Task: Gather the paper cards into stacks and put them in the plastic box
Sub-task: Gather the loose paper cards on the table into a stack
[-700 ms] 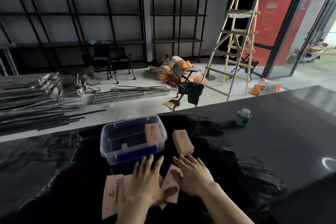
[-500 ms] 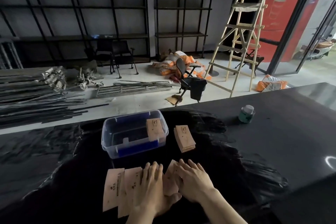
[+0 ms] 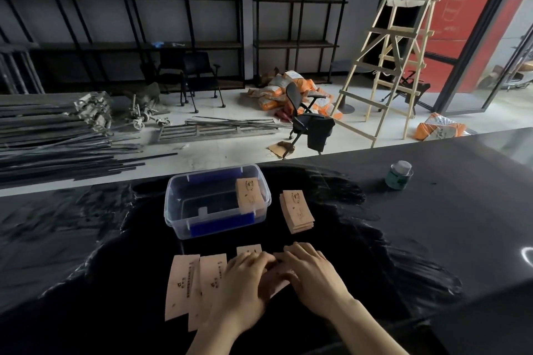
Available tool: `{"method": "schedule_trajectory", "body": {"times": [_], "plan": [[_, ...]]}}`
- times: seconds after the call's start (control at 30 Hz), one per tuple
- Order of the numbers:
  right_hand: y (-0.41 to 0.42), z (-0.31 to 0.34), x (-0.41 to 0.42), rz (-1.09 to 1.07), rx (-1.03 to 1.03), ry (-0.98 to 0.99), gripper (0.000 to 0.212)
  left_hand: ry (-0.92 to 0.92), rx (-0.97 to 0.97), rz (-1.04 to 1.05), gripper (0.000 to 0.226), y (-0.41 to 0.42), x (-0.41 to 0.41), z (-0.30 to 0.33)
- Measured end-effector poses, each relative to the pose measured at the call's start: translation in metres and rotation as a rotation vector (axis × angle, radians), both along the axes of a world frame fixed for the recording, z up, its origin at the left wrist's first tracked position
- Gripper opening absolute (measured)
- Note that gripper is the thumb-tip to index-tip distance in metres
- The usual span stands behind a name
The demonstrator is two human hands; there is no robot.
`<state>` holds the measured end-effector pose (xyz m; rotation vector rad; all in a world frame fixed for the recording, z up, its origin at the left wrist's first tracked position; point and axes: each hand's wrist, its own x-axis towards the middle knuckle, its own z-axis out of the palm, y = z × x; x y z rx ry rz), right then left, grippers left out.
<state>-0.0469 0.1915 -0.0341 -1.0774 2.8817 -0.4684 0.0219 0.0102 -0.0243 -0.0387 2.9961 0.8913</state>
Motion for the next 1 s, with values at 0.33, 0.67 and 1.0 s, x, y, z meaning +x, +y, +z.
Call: {"method": "schedule_trajectory", "body": {"times": [0.33, 0.67, 1.0], "plan": [[0.005, -0.017, 0.008, -0.076, -0.060, 0.102, 0.063, -0.203, -0.003, 0.486, 0.062, -0.011, -0.012, 0.004], [0.010, -0.021, 0.006, -0.097, -0.084, 0.110, 0.072, -0.330, 0.098, 0.363, 0.099, -0.012, -0.030, -0.004], [0.007, -0.025, 0.008, -0.116, -0.131, 0.122, 0.080, -0.013, 0.407, 0.200, 0.068, -0.019, -0.034, 0.008]]}}
